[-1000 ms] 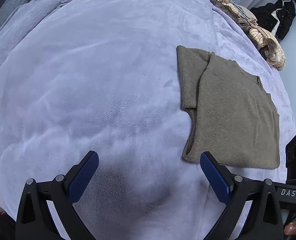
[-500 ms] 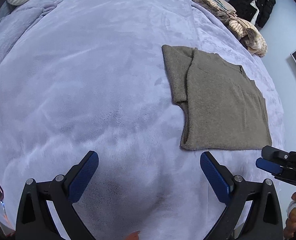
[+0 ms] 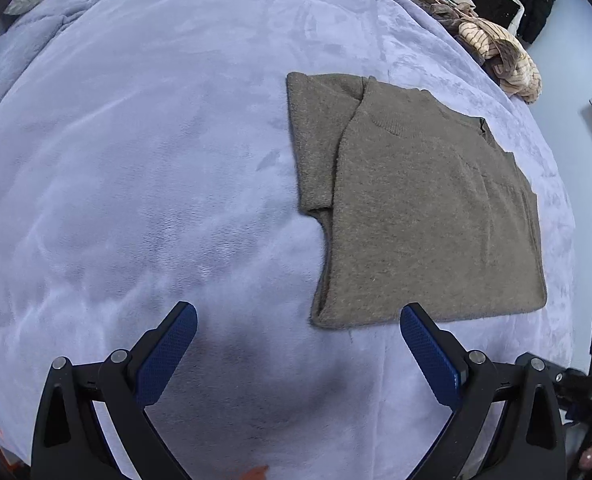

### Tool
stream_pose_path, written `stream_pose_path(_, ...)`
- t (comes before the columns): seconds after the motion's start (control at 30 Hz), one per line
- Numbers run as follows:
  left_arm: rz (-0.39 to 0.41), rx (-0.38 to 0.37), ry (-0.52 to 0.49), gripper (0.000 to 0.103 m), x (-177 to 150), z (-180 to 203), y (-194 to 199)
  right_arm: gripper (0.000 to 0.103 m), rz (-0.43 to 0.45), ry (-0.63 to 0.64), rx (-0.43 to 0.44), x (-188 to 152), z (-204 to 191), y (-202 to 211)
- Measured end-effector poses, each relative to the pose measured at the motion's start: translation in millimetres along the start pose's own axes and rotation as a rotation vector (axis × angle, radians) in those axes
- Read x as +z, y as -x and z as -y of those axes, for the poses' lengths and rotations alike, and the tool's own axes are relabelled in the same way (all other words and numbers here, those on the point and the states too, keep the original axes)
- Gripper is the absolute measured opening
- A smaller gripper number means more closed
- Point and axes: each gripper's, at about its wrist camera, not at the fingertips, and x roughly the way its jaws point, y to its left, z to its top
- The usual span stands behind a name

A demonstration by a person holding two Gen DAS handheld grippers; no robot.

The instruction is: Fold small clothes

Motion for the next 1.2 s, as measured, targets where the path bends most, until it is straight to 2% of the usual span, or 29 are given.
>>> stream_pose_path(0.1,-0.011,0.04,0.015,0.102,4,7,-11,0.083,-0.001,0.011,0.019,7,6,-1)
stream_pose_path(0.2,-0.036,0.049,0.014,0.102,5,12,-20,0.083,-0.008,0.001,0.064,13,12,-6)
stream_pose_path(0.4,-0.044,0.051,0.002,0.102,8,16,-29,0.083,-0.027,-0.014,0.154,25,16,-33)
stream_pose_path(0.6,-0.063,0.049,0.002,0.102,16,11,-41,0.083,-0.023,-0.083,0.242,33,17,-58)
stream_pose_path(0.73,-0.055,0.004,-0.002,0.102,24,6,-45,0.083,-0.028,-0.123,0.277,37,20,-75)
stream_pose_path(0.87,-0.043,-0.082,0.016,0.102,35,0,-47,0.083,-0.02,-0.168,0.313,42,22,-88)
stream_pose_path(1.13,-0.047,-0.23,0.13,0.102,55,-14,-59,0.087,0.025,-0.226,0.42,51,13,-96)
stream_pose_path(1.17,-0.049,-0.249,0.144,0.102,56,-16,-60,0.086,0.032,-0.234,0.447,51,11,-96)
stream_pose_path(1.2,-0.05,-0.271,0.155,0.102,57,-16,-62,0.081,0.037,-0.241,0.462,52,10,-95)
